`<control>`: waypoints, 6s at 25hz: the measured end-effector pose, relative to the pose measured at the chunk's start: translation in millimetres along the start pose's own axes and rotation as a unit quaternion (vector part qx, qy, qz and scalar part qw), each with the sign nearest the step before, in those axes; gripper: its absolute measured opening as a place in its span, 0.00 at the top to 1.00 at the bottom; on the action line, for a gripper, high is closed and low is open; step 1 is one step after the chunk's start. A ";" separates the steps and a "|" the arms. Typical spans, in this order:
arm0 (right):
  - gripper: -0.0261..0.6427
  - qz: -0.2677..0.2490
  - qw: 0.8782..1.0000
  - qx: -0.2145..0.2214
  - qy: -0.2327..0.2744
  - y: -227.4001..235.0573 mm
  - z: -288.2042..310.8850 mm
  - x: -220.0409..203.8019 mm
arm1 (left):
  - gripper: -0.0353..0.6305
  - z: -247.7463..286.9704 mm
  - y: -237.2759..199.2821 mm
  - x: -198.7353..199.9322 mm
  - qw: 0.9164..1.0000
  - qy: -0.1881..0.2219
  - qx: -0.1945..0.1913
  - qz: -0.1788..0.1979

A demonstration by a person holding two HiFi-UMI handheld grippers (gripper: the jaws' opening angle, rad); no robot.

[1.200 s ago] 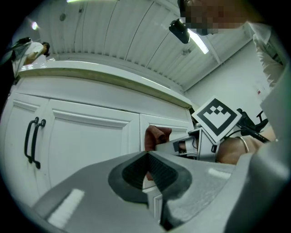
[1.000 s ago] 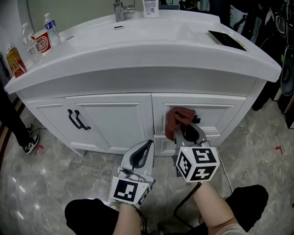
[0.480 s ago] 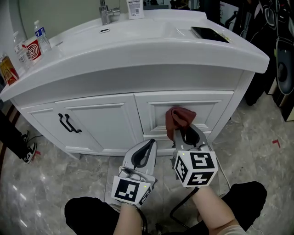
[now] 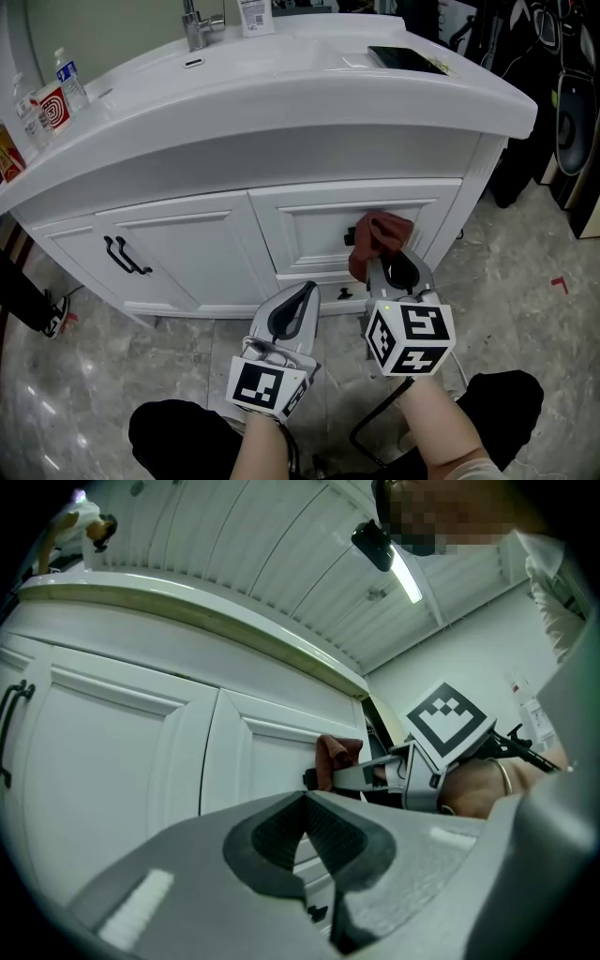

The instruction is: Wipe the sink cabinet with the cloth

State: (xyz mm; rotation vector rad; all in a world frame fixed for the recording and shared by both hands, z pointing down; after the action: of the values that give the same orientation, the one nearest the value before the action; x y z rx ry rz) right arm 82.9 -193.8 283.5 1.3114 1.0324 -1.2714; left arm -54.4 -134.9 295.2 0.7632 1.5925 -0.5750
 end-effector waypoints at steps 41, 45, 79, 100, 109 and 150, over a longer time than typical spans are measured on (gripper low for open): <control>0.82 -0.009 0.992 0.125 -0.027 -70.3 -12.5 -33.6 | 0.95 -35.3 -29.4 -9.5 0.996 -0.016 0.081 0.022; 0.83 -0.005 0.986 0.161 -0.044 -108.7 -0.2 -50.3 | 0.95 -56.5 -50.5 -12.4 0.994 -0.021 0.103 0.015; 0.82 0.030 0.993 0.082 -0.077 -17.7 20.8 -67.3 | 0.95 1.3 -26.2 -45.1 0.998 -0.019 0.054 -0.028; 0.83 0.020 0.996 -0.044 -0.076 104.6 -5.6 -57.9 | 0.95 42.5 23.8 -63.7 0.999 -0.022 0.015 -0.043; 0.83 0.020 0.993 0.086 -0.072 13.9 -9.0 -71.2 | 0.95 6.2 8.6 -77.3 0.998 -0.049 0.040 -0.014; 0.82 0.016 0.980 0.123 -0.158 -43.4 37.6 -182.7 | 0.95 -24.6 -39.9 -125.3 0.993 -0.071 0.073 -0.058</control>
State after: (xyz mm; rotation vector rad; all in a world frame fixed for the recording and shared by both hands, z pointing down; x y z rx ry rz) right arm 19.3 -213.7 463.1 1.2499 0.6431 -1.5606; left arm -92.3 -162.6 420.5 0.7253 1.4818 -0.8191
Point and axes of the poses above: the fingertips, and each gripper's own axes: z forward along the fingers, y to its right, x out of its top, the point moved 4 cm from there along -z, backward along the fingers, and after that the axes turned 8 degrees about -x, right-handed, at the moved point
